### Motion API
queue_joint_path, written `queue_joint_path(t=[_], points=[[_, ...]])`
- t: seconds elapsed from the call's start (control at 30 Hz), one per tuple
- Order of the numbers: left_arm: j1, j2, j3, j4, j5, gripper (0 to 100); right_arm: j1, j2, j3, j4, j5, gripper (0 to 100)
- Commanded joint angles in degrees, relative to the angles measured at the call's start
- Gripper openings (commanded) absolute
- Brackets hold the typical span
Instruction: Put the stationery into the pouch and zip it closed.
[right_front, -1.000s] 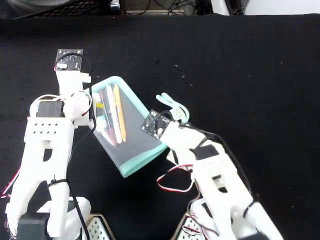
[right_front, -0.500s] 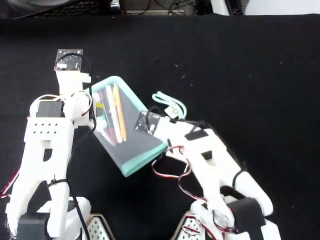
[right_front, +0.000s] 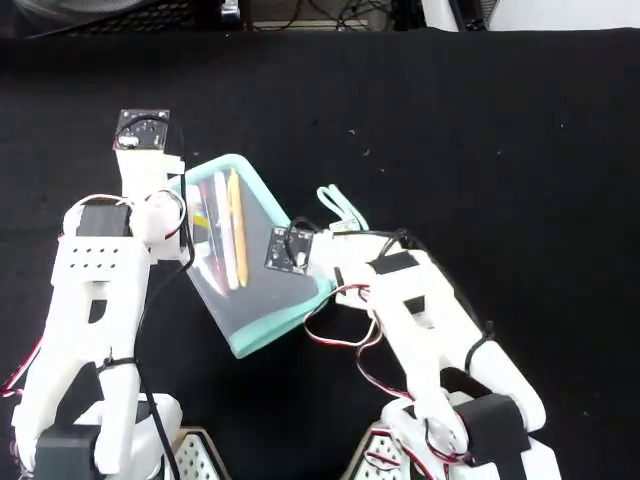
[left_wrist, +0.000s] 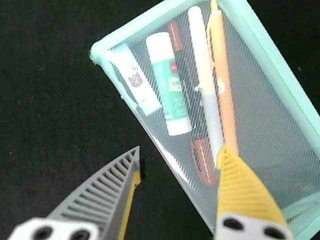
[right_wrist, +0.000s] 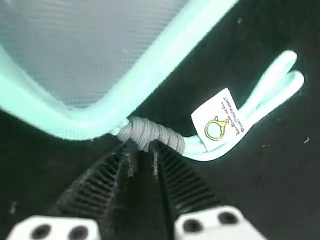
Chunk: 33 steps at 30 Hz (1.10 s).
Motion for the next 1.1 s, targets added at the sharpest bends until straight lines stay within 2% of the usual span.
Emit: queue_joint_path(t=[0.0,0.23,0.4,0.5,0.57,0.63,0.7,0.93,1.07], points=[[0.7,-0.8,-0.6,-0.1,0.0,25,0.0,-2.0,0.0,0.2,-4.7,1.1],[0.2,-0.9,-0.5,-1.2,0.1,25,-1.8,-16.2,9.3,1.3,-4.8,1.1],[0.7,-0.4,-0.7,-1.5,0.1,25,-3.2,-30.5,15.0,13.7,-1.7,1.1],[0.3,-0.4,-0.5,-1.5,0.1,25,-3.1,-37.7,16.8,15.0,-1.6,1.7],[0.2,-0.4,-0.5,-1.5,0.1,25,-2.8,-40.8,16.7,13.7,-5.1,7.3],[0.5,-0.4,-0.5,-1.5,0.1,25,-3.0,-41.6,15.3,12.8,-11.3,20.2],[0.3,-0.4,-0.5,-1.5,0.1,25,-3.3,-40.6,13.7,12.7,-13.5,31.3],[0.3,-0.4,-0.5,-1.4,0.1,25,-4.3,-27.3,6.7,12.7,1.7,27.9],[0.2,-0.4,-0.5,-1.4,0.1,25,-2.7,-18.0,-0.2,12.7,7.6,27.9]])
